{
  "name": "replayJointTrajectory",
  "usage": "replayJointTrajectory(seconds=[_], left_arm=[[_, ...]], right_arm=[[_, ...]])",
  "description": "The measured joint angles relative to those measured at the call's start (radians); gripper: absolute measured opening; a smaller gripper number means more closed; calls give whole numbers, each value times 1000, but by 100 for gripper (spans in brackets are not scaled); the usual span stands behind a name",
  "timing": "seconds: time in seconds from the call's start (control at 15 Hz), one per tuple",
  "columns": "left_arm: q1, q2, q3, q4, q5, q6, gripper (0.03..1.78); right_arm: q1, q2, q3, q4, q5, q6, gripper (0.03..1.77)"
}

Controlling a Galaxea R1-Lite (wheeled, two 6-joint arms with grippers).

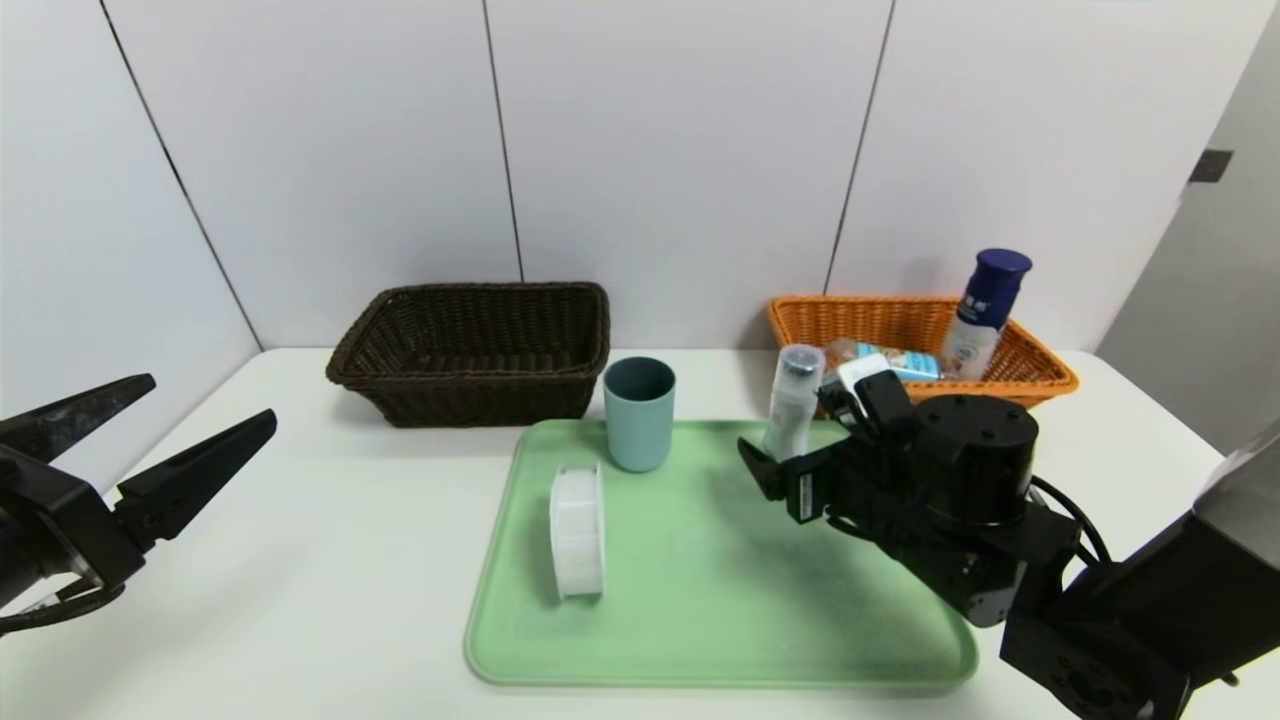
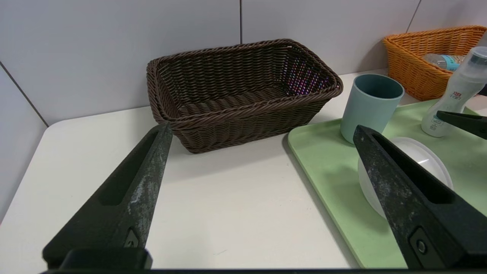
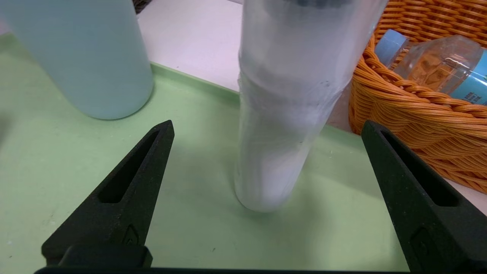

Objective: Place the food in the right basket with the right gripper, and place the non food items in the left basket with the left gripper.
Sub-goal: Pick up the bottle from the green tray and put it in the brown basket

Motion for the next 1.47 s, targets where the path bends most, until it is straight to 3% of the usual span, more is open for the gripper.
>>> replayJointTrajectory(seconds=[0.4, 0.47, 0.67, 0.87, 0.93, 1.47], left_arm=[[0, -6, 0, 0, 0, 0, 169], [0, -7, 0, 0, 0, 0, 169], [0, -10, 0, 0, 0, 1, 169], [0, -10, 0, 0, 0, 1, 169], [0, -10, 0, 0, 0, 1, 169], [0, -10, -1, 0, 0, 1, 169]], right_arm=[[-5, 37, -3, -65, -13, -7, 170], [-6, 41, -3, -74, -13, -7, 162], [-6, 47, 1, -81, -14, -6, 113], [-6, 49, 2, -81, -14, -7, 80], [-6, 49, 3, -81, -14, -6, 62], [7, 36, -1, -82, -12, -7, 58]])
